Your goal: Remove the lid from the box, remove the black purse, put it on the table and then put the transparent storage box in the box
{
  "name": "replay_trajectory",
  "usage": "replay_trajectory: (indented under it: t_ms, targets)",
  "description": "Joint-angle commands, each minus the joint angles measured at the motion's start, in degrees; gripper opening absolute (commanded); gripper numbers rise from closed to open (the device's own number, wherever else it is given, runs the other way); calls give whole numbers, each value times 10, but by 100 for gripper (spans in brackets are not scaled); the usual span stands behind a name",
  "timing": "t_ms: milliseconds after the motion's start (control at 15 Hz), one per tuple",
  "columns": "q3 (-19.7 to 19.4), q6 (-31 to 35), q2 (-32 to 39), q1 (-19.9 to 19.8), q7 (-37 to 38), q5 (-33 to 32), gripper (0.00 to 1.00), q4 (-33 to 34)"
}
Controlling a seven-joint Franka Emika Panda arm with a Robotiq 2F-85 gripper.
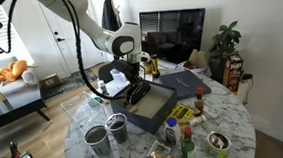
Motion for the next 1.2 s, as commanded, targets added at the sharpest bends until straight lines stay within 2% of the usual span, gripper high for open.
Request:
replay_trajectory:
  t_ms: [0,267,467,600,933,1133]
  targets:
    - [43,-30,-89,19,-3,29,1,-54]
    - [100,-37,-92,46,-24,112,1,-42]
    - [127,-10,-62,64,-46,164,1,-23]
    - [136,31,-29,70,-71,184,1,-10]
    - [150,115,48,51,-135,190,1,29]
    - [174,130,94,22,-176,212,1,54]
